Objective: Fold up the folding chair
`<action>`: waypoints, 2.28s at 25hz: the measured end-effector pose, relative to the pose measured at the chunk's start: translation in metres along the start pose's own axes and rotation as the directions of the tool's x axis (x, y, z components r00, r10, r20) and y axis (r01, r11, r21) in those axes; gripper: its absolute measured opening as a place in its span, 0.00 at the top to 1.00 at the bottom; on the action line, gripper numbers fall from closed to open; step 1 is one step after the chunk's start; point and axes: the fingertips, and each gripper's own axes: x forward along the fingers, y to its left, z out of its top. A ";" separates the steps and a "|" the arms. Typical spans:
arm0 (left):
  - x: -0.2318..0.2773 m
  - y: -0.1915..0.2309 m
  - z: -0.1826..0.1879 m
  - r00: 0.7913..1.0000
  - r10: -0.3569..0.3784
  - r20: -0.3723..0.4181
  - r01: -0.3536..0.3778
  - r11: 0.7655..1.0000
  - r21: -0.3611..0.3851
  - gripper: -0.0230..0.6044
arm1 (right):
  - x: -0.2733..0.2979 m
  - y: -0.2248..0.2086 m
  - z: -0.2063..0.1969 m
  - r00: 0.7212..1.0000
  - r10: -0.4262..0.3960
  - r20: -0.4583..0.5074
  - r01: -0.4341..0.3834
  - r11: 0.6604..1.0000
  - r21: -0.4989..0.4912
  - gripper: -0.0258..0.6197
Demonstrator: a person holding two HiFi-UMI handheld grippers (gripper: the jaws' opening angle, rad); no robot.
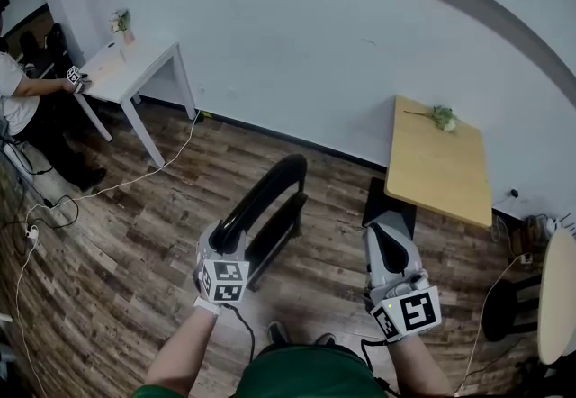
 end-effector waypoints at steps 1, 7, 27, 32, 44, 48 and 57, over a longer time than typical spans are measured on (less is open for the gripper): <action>0.000 0.000 0.000 1.000 -0.001 -0.001 0.001 1.000 -0.002 0.61 | 0.001 0.001 0.000 1.000 0.001 -0.001 -0.001 1.000 0.001 0.96; -0.001 0.001 0.000 1.000 -0.004 0.004 0.004 1.000 -0.006 0.61 | 0.001 0.009 0.006 1.000 0.010 0.007 -0.010 1.000 0.014 0.96; -0.001 0.001 0.002 1.000 -0.018 0.001 0.018 1.000 -0.020 0.62 | 0.004 0.017 -0.001 1.000 0.007 -0.012 -0.006 0.999 0.043 0.96; -0.003 0.001 0.000 1.000 -0.023 0.002 0.023 1.000 -0.020 0.62 | 0.006 0.023 0.002 1.000 0.017 -0.002 -0.017 0.999 0.050 0.96; -0.001 -0.001 0.000 0.999 -0.031 0.008 0.031 0.999 -0.019 0.63 | 0.007 0.028 -0.001 0.999 0.038 -0.010 -0.037 0.998 0.040 0.96; -0.002 0.000 0.001 0.999 -0.033 0.007 0.033 0.999 -0.020 0.63 | 0.008 0.028 0.001 0.999 0.036 -0.013 -0.035 0.999 0.036 0.96; -0.001 0.002 0.001 0.999 -0.035 0.007 0.035 0.999 -0.023 0.63 | 0.010 0.030 0.000 0.999 0.030 -0.011 -0.030 0.999 0.045 0.96</action>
